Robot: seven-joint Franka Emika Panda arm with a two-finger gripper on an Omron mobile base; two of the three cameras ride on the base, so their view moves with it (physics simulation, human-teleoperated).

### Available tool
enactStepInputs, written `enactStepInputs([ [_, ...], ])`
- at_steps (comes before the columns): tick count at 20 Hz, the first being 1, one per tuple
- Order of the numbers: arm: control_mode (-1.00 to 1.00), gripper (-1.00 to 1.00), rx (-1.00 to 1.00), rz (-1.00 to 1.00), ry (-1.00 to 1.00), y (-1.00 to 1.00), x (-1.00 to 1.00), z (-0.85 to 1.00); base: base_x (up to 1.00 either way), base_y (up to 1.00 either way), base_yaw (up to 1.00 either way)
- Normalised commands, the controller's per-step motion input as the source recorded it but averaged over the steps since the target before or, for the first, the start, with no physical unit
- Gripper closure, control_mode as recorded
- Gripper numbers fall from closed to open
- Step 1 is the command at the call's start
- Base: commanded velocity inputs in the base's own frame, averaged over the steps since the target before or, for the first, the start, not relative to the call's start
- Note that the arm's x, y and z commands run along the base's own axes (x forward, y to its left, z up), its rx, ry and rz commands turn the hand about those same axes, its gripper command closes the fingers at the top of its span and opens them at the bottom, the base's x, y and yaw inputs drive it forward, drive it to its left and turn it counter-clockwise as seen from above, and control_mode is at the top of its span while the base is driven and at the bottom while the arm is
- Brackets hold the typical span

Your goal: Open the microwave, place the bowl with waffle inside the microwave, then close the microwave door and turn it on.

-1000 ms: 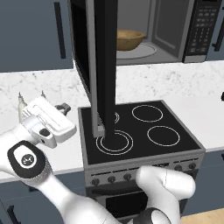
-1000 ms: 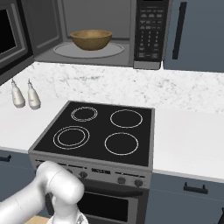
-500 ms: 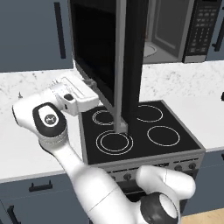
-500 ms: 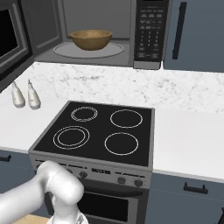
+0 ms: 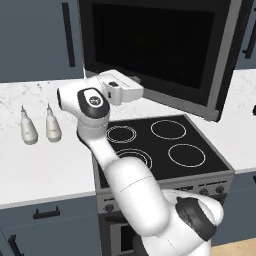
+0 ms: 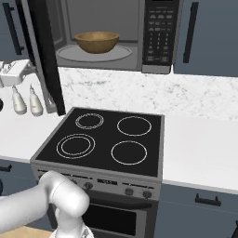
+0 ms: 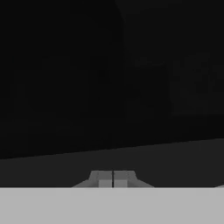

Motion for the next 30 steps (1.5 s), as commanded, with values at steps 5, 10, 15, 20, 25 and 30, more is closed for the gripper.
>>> enactStepInputs([
  [5, -1.00, 1.00, 0.08, 0.07, -0.08, -0.96, 0.12, 0.13, 0.00, 0.00, 0.00],
  [10, -1.00, 1.00, 0.07, 0.69, -0.22, -0.75, -0.14, 0.43, 0.00, 0.00, 0.00],
  [15, -1.00, 1.00, 0.08, 0.70, 0.00, -0.43, 0.24, 0.39, 0.00, 0.00, 0.00],
  [20, -1.00, 1.00, 0.08, 0.53, 0.09, -0.21, 1.00, 0.04, 0.00, 0.00, 0.00],
  [25, -1.00, 1.00, 0.01, 0.37, 0.01, -0.03, 1.00, 0.00, 0.00, 0.00, 0.00],
  [30, -1.00, 1.00, 0.01, 0.34, 0.00, -0.01, 0.90, 0.07, 0.00, 0.00, 0.00],
])
